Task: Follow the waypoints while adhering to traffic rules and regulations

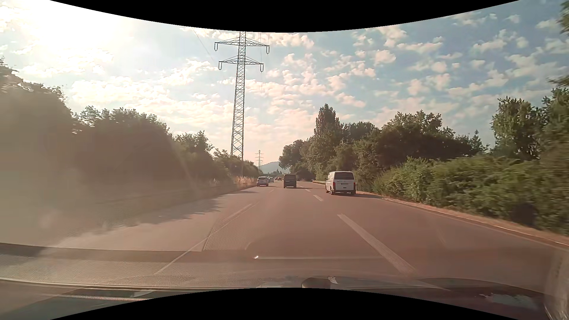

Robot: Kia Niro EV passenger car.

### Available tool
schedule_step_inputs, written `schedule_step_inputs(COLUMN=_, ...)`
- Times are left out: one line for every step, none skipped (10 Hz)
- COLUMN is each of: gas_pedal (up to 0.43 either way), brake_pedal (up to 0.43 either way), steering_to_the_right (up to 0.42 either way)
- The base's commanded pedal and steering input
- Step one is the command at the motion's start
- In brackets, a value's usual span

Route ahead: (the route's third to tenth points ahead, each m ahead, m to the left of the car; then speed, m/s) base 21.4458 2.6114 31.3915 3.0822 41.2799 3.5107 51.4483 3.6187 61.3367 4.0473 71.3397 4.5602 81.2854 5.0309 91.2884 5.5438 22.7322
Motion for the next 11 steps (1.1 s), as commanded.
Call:
schedule_step_inputs(gas_pedal=0.177, brake_pedal=0.0, steering_to_the_right=-0.004)
schedule_step_inputs(gas_pedal=0.177, brake_pedal=0.0, steering_to_the_right=-0.004)
schedule_step_inputs(gas_pedal=0.177, brake_pedal=0.0, steering_to_the_right=-0.003)
schedule_step_inputs(gas_pedal=0.177, brake_pedal=0.0, steering_to_the_right=-0.003)
schedule_step_inputs(gas_pedal=0.177, brake_pedal=0.0, steering_to_the_right=-0.003)
schedule_step_inputs(gas_pedal=0.177, brake_pedal=0.0, steering_to_the_right=-0.003)
schedule_step_inputs(gas_pedal=0.177, brake_pedal=0.0, steering_to_the_right=-0.003)
schedule_step_inputs(gas_pedal=0.177, brake_pedal=0.0, steering_to_the_right=-0.004)
schedule_step_inputs(gas_pedal=0.177, brake_pedal=0.0, steering_to_the_right=-0.003)
schedule_step_inputs(gas_pedal=0.177, brake_pedal=0.0, steering_to_the_right=-0.003)
schedule_step_inputs(gas_pedal=0.177, brake_pedal=0.0, steering_to_the_right=-0.003)
